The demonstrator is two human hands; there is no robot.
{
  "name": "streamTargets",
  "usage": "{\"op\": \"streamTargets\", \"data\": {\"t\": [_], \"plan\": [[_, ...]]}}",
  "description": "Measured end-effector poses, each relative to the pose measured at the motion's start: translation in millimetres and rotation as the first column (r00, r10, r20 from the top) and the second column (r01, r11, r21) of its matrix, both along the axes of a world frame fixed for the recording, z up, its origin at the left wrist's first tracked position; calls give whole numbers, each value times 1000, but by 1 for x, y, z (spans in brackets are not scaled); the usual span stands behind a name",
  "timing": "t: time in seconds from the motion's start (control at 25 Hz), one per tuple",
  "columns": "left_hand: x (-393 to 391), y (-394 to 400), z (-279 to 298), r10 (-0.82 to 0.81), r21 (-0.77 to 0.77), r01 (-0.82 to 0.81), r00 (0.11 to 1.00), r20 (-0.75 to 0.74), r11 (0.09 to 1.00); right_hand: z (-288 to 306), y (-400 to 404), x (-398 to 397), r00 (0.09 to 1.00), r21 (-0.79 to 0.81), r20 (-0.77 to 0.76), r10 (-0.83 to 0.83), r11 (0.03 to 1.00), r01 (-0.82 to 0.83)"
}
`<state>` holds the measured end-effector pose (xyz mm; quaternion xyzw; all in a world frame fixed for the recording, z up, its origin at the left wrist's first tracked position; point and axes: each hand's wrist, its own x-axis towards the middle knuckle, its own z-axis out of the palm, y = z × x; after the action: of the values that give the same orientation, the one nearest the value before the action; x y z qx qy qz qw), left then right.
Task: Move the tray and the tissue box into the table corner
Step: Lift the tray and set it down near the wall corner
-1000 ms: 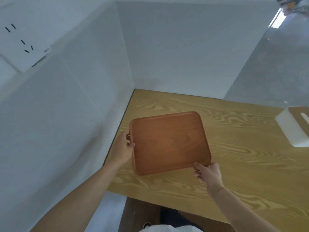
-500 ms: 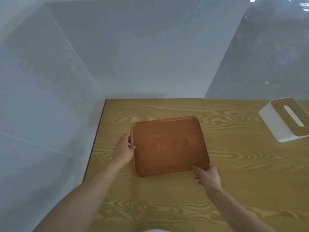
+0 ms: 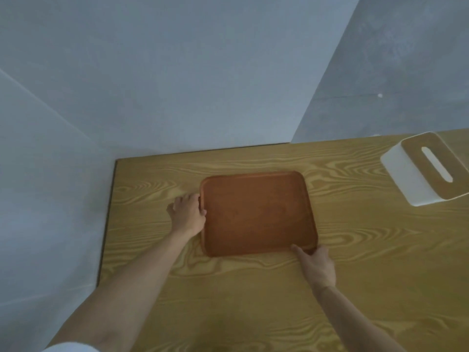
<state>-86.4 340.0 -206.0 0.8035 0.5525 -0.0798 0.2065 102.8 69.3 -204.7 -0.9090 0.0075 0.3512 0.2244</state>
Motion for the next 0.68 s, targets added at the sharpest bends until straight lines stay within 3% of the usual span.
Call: {"op": "streamTargets", "data": {"t": [0.4,0.68], "plan": [[13,-6,-16,-10,85,10,1000,-4,996,0,0,15,972,-127,131,194,976,-178],[-7,-24,-13,-12,119,9,1000,24,993,6,-5,20,889,-229,279,364,924,-306]]}}
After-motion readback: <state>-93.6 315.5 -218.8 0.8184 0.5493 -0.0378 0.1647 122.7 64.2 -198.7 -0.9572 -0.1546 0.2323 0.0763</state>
